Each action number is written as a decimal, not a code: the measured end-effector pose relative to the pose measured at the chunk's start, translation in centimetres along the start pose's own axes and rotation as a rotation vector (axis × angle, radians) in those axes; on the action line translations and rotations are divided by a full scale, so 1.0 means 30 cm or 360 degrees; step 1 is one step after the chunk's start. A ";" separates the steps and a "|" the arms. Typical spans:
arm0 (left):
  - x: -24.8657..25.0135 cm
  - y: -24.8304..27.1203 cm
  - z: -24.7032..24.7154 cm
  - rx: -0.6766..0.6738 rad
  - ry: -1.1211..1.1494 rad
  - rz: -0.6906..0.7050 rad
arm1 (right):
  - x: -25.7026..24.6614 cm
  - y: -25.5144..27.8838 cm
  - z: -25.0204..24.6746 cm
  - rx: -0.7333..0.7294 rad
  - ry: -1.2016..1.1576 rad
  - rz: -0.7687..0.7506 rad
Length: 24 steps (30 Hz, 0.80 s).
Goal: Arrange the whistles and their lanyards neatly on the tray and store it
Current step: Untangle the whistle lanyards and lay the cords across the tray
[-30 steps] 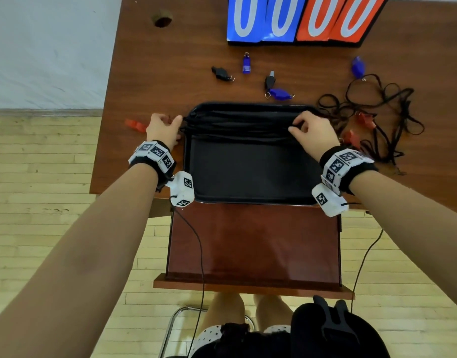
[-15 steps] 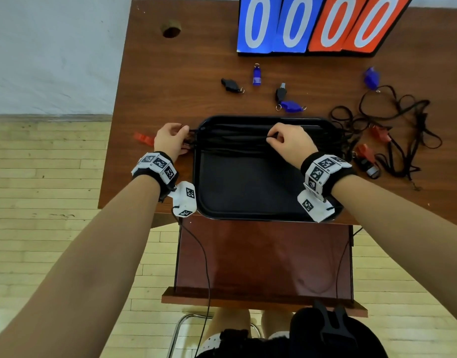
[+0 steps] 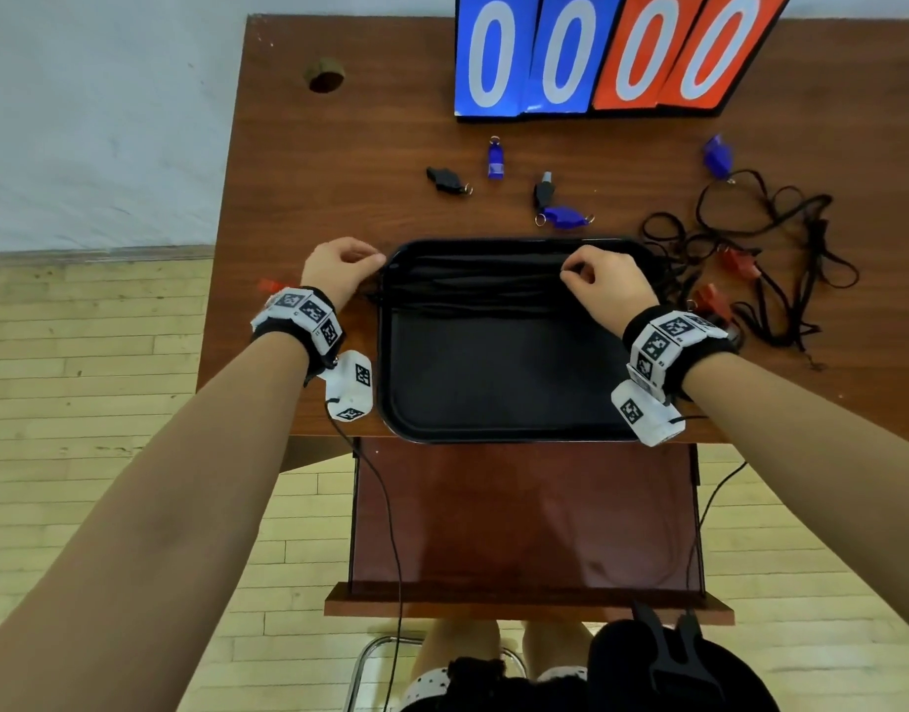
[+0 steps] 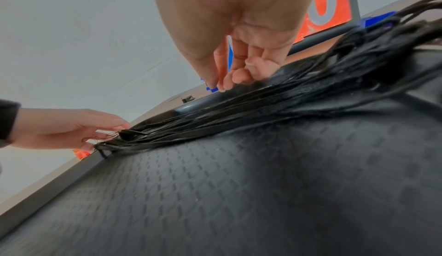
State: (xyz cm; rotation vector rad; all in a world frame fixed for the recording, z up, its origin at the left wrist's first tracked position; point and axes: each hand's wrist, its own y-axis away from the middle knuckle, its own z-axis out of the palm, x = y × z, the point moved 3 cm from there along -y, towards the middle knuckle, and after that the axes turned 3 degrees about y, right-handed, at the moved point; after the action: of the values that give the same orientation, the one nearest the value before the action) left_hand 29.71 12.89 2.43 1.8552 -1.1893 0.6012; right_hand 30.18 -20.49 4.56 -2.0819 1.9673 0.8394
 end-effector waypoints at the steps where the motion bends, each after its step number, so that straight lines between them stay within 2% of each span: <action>1: 0.012 -0.007 0.007 -0.0057 -0.0108 0.0042 | -0.004 0.002 0.004 -0.0002 0.0004 -0.0004; 9: 0.075 -0.038 0.051 -0.0123 -0.0589 -0.0068 | -0.016 0.021 0.022 -0.0024 0.0063 -0.0057; 20: 0.105 -0.016 0.006 -0.0032 -0.0459 -0.0057 | -0.039 0.013 0.045 -0.0237 0.0426 -0.0081; 24: 0.105 -0.013 -0.023 -0.0073 -0.0457 -0.0077 | -0.029 0.009 0.050 -0.0224 0.0429 -0.0078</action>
State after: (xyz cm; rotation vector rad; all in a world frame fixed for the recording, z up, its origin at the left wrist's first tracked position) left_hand 31.47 11.99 5.00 1.9711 -1.3254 0.2831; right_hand 29.51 -19.05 3.82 -2.4267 2.0261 0.7407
